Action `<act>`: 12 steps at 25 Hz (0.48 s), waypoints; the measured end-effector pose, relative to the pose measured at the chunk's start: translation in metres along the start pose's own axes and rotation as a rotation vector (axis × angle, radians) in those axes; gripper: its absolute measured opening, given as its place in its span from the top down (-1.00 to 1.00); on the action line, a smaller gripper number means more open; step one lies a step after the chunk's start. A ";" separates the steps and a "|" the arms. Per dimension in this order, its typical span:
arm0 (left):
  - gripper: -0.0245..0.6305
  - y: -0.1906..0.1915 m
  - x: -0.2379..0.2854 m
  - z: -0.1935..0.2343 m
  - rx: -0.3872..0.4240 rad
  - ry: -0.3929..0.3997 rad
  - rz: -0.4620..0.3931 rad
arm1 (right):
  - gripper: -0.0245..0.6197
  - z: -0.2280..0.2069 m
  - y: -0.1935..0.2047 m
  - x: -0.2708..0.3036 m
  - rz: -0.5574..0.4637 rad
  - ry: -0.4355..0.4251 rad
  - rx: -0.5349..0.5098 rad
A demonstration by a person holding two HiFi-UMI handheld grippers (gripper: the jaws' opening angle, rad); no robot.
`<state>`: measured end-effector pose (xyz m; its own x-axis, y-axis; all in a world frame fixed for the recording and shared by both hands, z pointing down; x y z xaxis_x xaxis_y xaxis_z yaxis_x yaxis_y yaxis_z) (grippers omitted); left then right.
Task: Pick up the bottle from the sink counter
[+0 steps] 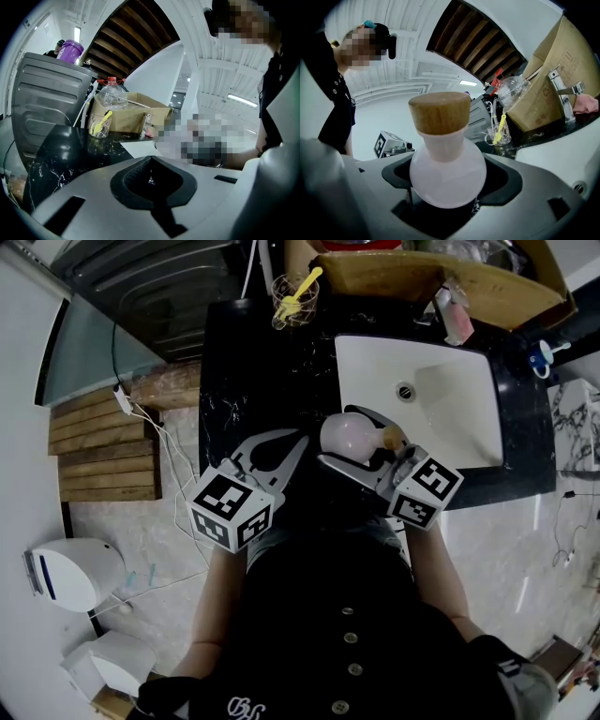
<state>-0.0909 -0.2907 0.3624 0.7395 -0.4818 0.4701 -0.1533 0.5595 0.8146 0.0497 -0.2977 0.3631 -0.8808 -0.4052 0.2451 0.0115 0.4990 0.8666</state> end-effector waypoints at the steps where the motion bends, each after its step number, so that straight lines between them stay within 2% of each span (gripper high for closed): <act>1: 0.87 0.000 0.000 -0.001 0.002 0.004 -0.002 | -0.34 0.000 0.000 0.000 -0.001 -0.001 0.002; 12: 0.87 0.002 -0.002 -0.003 0.006 0.011 0.000 | -0.34 0.000 0.000 0.001 0.005 0.011 0.013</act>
<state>-0.0904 -0.2866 0.3624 0.7465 -0.4744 0.4666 -0.1570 0.5558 0.8164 0.0493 -0.2985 0.3631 -0.8755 -0.4110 0.2541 0.0095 0.5112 0.8594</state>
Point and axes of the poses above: the fingertips, and each gripper's own axes: x forward along the fingers, z to its left, y out of its underside, the point moved 6 cm from there along -x, backward along the fingers, and after that the axes turned 10 degrees about z, right-handed, at the moved point
